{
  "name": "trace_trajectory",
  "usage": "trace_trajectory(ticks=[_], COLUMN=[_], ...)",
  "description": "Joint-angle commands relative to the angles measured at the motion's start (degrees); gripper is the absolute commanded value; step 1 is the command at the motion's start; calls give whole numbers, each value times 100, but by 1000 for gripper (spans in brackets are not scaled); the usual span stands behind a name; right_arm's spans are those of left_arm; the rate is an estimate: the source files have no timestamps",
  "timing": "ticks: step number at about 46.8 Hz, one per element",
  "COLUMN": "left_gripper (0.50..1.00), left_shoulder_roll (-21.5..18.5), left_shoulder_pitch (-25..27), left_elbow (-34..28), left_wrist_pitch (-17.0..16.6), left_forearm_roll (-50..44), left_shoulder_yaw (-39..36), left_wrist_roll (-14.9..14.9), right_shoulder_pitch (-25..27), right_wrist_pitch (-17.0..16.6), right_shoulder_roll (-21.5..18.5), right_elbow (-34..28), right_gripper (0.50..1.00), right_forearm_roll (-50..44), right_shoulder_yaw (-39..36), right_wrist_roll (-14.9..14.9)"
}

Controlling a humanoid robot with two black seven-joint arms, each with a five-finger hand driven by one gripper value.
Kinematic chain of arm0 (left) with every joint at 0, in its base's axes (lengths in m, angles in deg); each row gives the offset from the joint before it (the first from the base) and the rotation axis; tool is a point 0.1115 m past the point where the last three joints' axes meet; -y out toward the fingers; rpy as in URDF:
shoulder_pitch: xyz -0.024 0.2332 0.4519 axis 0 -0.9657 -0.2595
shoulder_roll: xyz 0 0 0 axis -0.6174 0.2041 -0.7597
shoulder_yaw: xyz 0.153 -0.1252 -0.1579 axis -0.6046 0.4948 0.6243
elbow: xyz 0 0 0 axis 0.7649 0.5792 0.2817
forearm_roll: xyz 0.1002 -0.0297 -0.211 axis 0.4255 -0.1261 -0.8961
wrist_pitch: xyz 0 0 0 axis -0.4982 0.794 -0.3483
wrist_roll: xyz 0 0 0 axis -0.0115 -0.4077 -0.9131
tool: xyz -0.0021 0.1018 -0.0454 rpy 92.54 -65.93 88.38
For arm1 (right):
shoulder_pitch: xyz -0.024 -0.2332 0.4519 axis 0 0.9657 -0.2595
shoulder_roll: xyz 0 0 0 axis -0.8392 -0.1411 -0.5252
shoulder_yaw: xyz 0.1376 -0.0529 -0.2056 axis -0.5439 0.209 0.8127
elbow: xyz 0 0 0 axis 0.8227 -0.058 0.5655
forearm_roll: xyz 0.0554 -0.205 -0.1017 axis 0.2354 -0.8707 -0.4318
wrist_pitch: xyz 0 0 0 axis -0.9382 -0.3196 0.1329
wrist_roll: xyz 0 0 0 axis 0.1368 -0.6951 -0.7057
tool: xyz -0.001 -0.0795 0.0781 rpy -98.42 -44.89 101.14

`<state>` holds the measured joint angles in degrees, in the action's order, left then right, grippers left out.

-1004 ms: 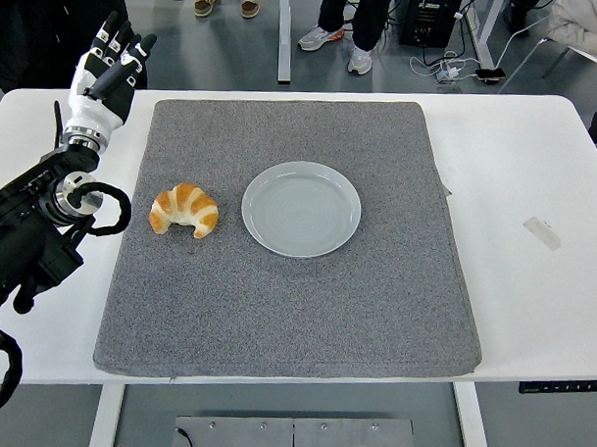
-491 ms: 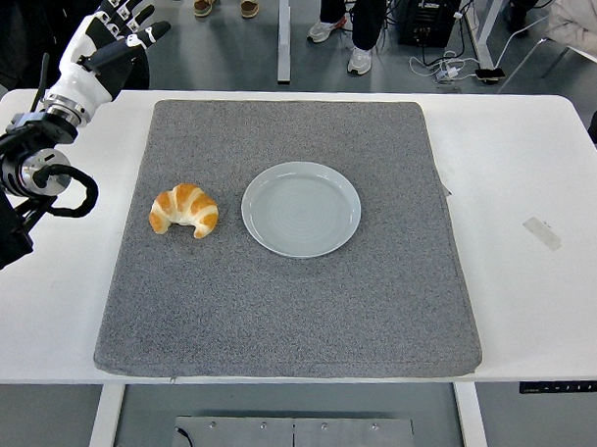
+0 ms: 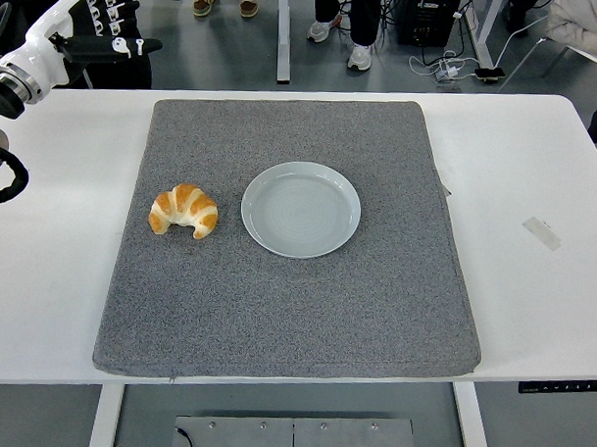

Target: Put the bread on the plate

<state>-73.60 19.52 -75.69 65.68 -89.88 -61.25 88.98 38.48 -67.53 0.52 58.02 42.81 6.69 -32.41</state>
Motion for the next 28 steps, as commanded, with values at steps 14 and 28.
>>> trace_trajectory(ticks=[14, 28], left_gripper=[981, 981], left_shoulder_roll=[-485, -906], left_shoulder_pitch=[129, 199], left_elbow=[-754, -1781], left_wrist_pitch=[-37, -898], left_forearm_roll=[828, 1803], left_shoulder_yaw=[-267, -697], left_wrist_roll=[6, -82], right_shoulder_pitch=[0, 0], right_wrist_pitch=[0, 0], right_shoulder_roll=[0, 0], right_elbow=[1, 1], right_gripper=[1000, 1000], right_forearm_roll=[1, 1], right_shoulder_yaw=[0, 0], right_wrist_roll=[0, 0])
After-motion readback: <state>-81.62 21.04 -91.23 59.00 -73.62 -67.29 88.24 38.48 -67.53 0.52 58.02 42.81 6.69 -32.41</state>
